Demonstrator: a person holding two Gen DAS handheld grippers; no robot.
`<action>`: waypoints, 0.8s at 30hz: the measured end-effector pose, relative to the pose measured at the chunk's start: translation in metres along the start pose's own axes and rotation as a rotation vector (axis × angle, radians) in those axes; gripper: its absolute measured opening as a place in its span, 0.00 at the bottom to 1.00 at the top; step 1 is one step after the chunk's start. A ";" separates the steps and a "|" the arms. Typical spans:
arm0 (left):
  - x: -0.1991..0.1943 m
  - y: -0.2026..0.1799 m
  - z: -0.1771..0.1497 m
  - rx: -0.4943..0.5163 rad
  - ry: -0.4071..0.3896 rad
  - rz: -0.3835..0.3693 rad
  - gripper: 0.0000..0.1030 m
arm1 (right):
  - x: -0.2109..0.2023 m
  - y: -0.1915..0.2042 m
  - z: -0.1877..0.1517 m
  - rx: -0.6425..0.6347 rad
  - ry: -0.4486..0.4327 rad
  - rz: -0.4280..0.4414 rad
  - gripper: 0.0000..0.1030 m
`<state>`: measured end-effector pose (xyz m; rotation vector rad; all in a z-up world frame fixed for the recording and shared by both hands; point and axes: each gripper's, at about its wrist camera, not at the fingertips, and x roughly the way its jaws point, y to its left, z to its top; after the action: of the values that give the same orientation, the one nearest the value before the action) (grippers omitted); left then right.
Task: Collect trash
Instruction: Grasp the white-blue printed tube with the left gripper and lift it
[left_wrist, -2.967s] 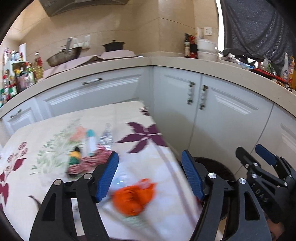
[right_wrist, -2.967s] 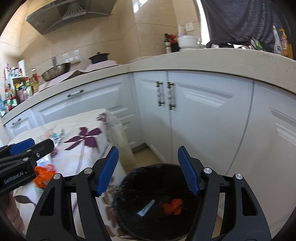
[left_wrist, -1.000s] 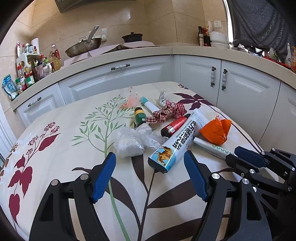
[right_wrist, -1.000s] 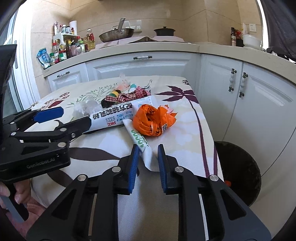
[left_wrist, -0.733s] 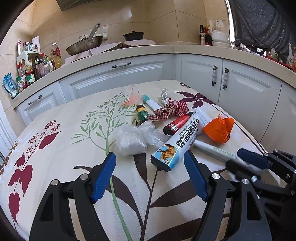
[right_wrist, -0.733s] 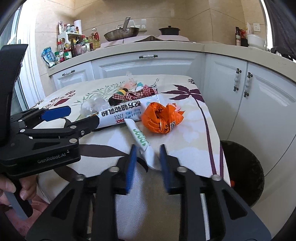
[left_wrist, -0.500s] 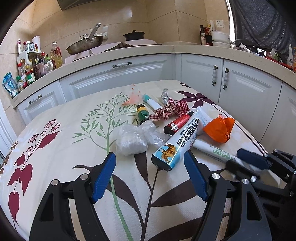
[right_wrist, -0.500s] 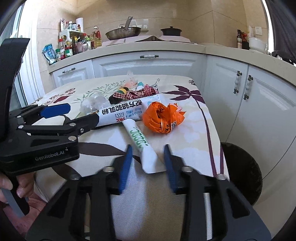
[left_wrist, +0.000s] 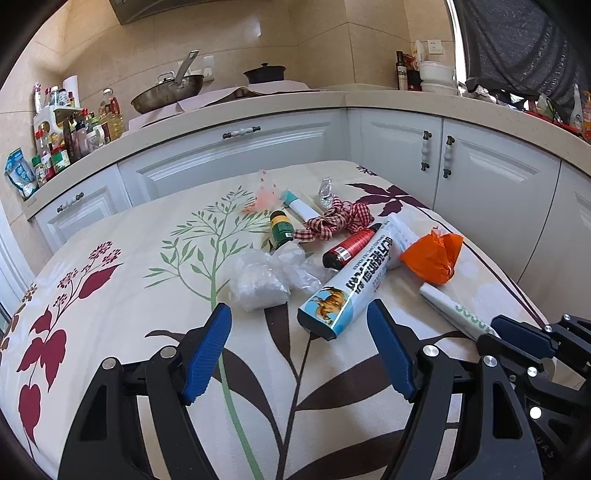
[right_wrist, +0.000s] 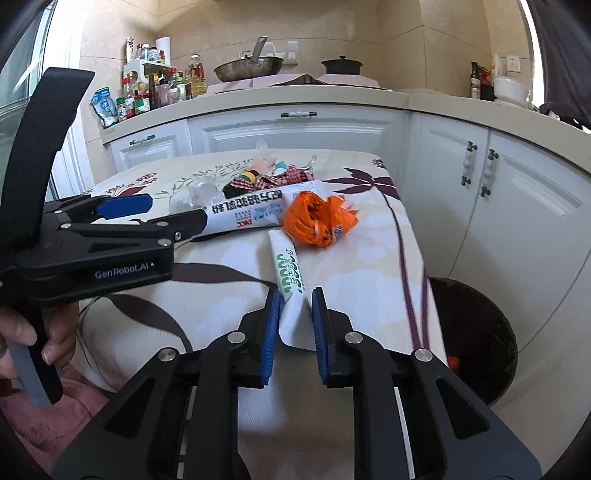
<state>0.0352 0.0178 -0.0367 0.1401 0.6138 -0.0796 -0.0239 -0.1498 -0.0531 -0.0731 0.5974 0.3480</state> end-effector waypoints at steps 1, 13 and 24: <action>0.000 -0.001 0.000 0.003 0.000 -0.001 0.71 | -0.002 -0.001 -0.001 0.003 -0.002 -0.006 0.17; 0.006 -0.017 0.009 0.029 -0.009 -0.012 0.71 | -0.004 -0.030 -0.002 0.077 -0.017 -0.091 0.17; 0.016 -0.019 0.014 0.015 0.036 -0.041 0.71 | 0.005 -0.035 0.003 0.101 -0.014 -0.104 0.17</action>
<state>0.0540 -0.0034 -0.0365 0.1437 0.6522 -0.1213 -0.0066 -0.1809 -0.0546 -0.0052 0.5938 0.2169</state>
